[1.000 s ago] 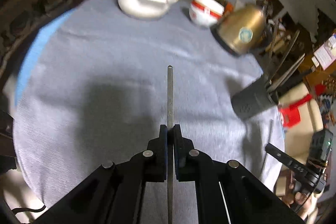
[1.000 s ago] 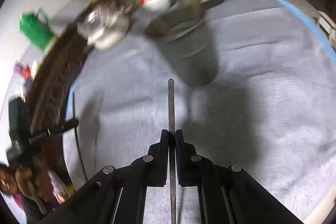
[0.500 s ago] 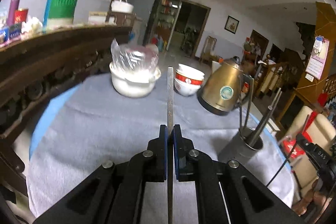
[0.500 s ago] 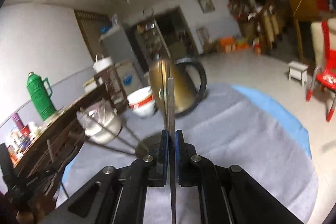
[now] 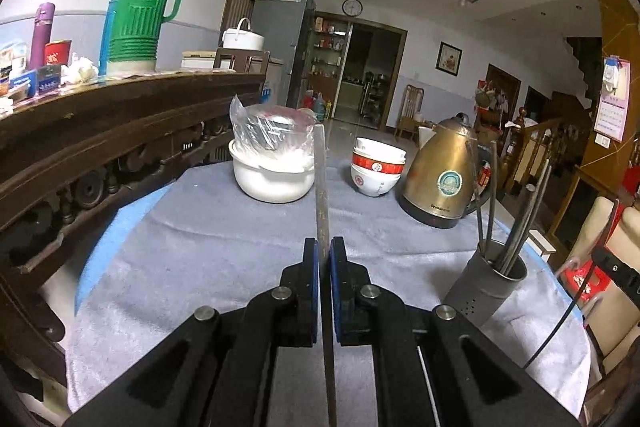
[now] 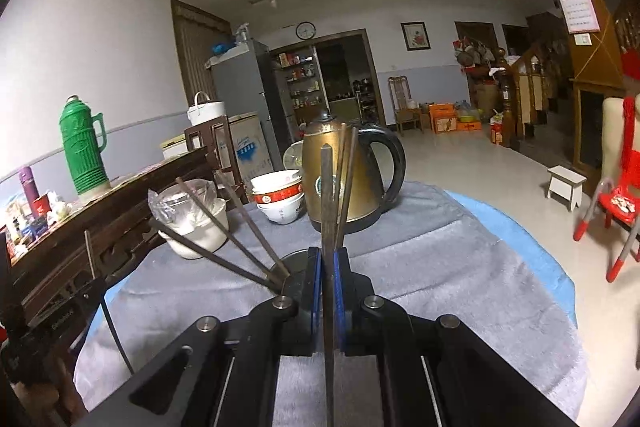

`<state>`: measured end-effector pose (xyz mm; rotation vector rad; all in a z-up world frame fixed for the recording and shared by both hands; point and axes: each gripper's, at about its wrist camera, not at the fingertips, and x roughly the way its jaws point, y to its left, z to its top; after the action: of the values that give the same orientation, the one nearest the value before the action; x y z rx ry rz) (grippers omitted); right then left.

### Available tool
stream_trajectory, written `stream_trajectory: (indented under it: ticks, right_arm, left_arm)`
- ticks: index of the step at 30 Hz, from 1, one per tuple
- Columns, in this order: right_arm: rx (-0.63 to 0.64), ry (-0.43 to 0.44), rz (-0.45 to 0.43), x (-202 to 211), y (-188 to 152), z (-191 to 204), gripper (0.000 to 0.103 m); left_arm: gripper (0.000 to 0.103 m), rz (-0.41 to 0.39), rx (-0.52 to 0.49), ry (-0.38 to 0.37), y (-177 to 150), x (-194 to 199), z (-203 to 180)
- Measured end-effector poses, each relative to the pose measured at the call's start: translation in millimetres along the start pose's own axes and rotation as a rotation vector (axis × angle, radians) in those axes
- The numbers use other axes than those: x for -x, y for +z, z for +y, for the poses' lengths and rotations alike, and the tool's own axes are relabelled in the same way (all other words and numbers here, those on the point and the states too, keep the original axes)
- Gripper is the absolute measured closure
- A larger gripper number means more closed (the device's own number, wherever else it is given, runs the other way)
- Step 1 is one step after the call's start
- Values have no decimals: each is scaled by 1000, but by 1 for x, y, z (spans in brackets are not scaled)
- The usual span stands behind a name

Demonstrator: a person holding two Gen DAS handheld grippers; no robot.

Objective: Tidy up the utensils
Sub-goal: 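Lift both chopsticks upright and carry them above the grey cup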

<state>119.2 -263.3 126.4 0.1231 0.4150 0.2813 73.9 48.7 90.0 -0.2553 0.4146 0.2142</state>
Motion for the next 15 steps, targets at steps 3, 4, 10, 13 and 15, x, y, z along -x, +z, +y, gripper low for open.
stream_trajectory:
  ticks: [3,4,10,13,15]
  right_arm:
    - [3,0,-1,9,-1,0,96]
    - [1,2,0,12,-1,0,96]
    - [-3,6,6,25,-5,1,96]
    - [-5,5,10,26,-5,1,96]
    - [-4,5,11,27,-5,2,96]
  left_arm:
    - [97,-6,4,-18,-2,18,4]
    - [96,-9,2,-23,-3,26,5]
    - [96,-20,2,-52,-11,58,11]
    - [96,-12,6,-67,-13,65,12]
    - [96,-13,2,-69,-14,66,11]
